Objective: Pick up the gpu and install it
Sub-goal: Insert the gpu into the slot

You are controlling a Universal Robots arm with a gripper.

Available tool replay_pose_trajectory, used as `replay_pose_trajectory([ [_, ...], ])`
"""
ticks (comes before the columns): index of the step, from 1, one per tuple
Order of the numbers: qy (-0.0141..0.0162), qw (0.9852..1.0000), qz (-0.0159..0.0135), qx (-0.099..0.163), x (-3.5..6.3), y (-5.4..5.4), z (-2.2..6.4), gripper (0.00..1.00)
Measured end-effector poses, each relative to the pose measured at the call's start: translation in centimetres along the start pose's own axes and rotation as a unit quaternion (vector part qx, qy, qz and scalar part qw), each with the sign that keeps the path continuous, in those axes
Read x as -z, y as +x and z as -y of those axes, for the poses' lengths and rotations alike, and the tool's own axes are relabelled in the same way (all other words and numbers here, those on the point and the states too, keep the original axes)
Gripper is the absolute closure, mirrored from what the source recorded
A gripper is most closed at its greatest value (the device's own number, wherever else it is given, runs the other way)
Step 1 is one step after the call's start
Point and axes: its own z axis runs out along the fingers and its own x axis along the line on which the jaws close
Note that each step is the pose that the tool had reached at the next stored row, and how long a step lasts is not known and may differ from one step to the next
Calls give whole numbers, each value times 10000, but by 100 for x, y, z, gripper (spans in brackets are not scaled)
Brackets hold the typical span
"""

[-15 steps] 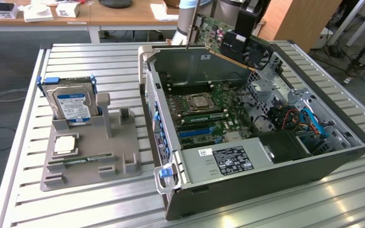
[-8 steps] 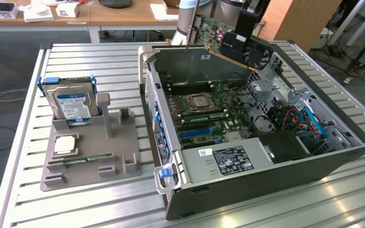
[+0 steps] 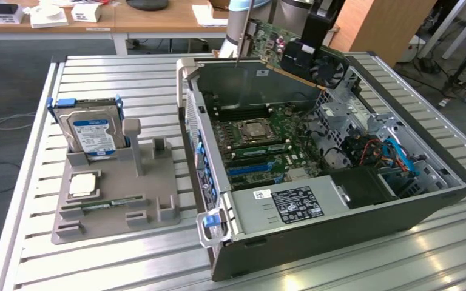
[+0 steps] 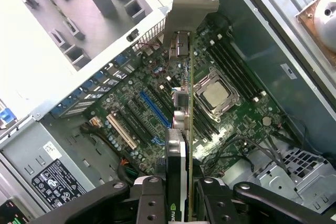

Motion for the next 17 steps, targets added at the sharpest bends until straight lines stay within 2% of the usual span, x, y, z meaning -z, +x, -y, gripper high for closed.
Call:
replay_pose_trajectory([
  [10, -5, 9997, -10, 230, 0, 0, 0, 72],
  [17, -12, 9988, -21, 499, 0, 0, 0, 72],
])
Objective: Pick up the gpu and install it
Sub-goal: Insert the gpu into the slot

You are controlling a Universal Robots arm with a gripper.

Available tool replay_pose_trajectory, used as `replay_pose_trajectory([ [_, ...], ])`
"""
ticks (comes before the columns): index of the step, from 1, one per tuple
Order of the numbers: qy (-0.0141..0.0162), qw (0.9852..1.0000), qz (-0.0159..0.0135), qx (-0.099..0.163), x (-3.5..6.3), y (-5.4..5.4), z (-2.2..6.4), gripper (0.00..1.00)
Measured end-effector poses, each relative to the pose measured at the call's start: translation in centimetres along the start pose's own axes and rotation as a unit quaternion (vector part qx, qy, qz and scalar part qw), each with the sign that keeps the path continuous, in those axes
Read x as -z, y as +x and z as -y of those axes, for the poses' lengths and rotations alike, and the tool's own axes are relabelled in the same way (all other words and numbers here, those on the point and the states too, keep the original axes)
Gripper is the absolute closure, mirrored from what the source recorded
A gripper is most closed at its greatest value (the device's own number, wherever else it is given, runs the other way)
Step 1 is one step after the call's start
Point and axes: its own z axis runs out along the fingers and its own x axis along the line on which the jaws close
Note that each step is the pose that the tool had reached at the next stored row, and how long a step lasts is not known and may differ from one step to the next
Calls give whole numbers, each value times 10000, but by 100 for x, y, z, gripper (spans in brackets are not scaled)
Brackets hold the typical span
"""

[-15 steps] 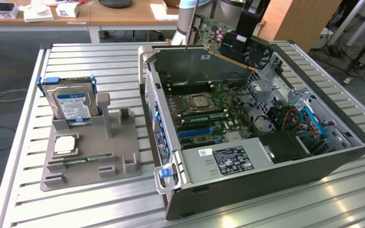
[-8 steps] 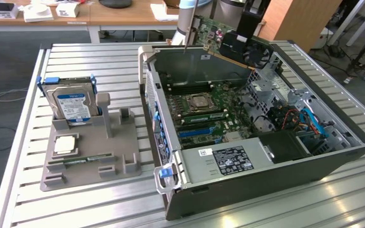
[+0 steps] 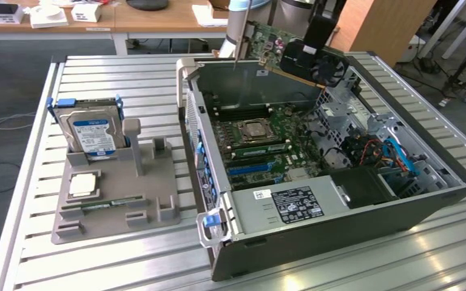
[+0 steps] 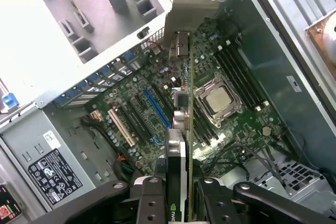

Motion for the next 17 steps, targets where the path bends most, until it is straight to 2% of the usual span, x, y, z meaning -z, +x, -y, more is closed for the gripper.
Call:
replay_pose_trajectory([
  [5, -5, 9997, -13, 247, 0, 0, -1, 72],
  [10, -9, 9986, -28, 523, 0, 1, -2, 72],
  [14, -12, 9970, -41, 769, 0, 1, -2, 72],
  [17, -16, 9952, -52, 982, 0, 1, -2, 72],
])
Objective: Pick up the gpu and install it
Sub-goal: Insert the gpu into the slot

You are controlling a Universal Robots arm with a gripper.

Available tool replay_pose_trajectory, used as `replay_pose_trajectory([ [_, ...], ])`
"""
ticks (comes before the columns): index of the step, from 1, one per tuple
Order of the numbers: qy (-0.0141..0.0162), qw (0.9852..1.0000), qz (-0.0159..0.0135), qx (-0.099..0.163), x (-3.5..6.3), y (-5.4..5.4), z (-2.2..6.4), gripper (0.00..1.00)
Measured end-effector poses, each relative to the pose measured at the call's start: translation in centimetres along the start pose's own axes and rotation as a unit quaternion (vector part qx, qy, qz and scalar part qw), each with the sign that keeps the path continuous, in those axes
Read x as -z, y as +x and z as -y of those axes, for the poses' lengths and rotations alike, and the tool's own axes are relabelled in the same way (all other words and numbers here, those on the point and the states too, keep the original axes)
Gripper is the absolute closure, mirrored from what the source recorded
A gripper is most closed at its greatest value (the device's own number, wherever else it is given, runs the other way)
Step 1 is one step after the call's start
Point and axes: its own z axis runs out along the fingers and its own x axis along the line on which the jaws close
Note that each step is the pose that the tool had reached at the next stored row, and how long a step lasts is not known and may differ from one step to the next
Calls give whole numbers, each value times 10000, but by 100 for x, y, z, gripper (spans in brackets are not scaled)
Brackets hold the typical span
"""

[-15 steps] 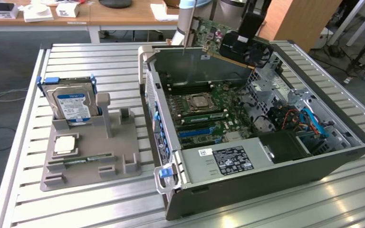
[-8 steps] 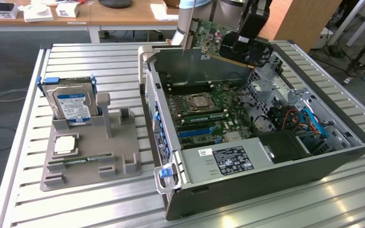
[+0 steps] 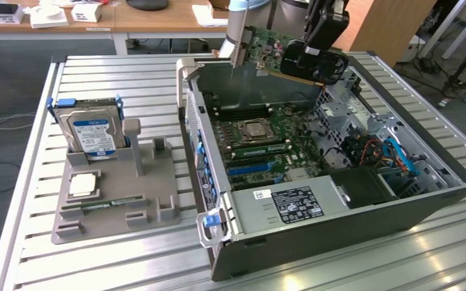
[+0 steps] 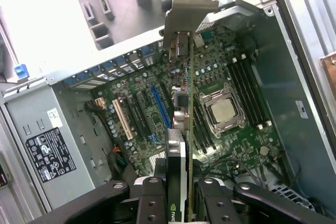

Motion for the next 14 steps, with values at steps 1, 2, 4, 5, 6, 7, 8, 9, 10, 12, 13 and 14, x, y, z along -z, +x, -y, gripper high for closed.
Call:
replay_pose_trajectory([
  [1, -1, 10000, -4, 71, 0, 0, 0, 72],
  [2, -2, 9999, -8, 141, 0, 0, 0, 72],
  [4, -4, 9996, -17, 286, 0, 0, 0, 72],
  [5, -5, 9994, -22, 357, 0, 0, 0, 72],
  [6, -6, 9991, -26, 428, 1, 0, 0, 72],
  [7, -7, 9988, -29, 499, 0, 0, 0, 72],
  [8, -9, 9984, -33, 569, 0, 0, 0, 72],
  [9, -10, 9979, -36, 639, 0, 0, 0, 72],
  [10, -11, 9975, -39, 709, 0, 0, 0, 72],
  [12, -14, 9964, -46, 852, 0, 0, 0, 72],
  [13, -15, 9958, -49, 919, -1, 0, 0, 72],
  [14, -17, 9951, -51, 986, -1, 0, 0, 72],
])
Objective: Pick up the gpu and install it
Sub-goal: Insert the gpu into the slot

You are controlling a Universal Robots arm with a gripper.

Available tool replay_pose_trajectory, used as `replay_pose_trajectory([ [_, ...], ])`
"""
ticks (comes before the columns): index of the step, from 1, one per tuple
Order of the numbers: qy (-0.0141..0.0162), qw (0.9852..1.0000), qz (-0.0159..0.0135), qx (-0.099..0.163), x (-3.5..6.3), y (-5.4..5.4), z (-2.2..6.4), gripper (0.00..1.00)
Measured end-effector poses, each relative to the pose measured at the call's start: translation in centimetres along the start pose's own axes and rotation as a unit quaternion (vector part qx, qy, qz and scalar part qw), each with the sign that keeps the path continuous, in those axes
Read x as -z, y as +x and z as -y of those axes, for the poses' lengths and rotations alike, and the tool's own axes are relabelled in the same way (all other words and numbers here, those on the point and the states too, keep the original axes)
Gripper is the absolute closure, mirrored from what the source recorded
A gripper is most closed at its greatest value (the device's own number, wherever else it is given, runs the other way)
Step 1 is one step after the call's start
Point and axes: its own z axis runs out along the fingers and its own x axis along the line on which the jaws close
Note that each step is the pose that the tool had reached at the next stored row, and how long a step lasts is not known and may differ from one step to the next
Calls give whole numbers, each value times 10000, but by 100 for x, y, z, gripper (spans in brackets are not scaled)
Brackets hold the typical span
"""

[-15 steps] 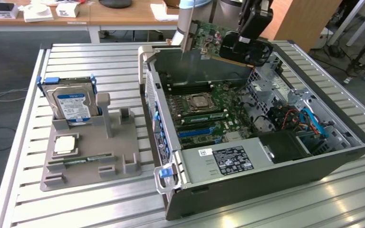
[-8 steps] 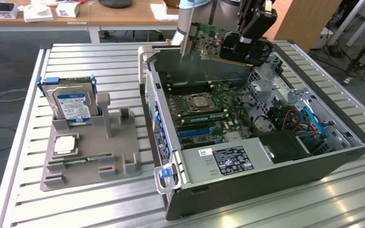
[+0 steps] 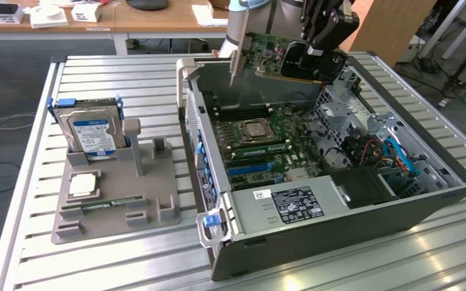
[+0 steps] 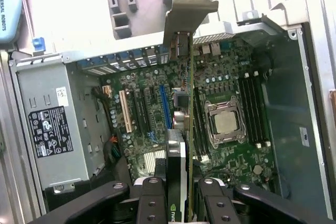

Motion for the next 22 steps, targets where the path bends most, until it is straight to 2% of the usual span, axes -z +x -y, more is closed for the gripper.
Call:
replay_pose_trajectory([
  [6, -8, 9992, -16, 409, -8, 0, 0, 72],
  [12, -16, 9967, -33, 810, -15, 0, 0, 72],
  [14, -17, 9963, -35, 864, -16, 1, 1, 72],
  [18, -15, 9962, -33, 866, -25, 0, 1, 72],
  [22, -3, 9962, -33, 866, -81, 2, 2, 72],
])
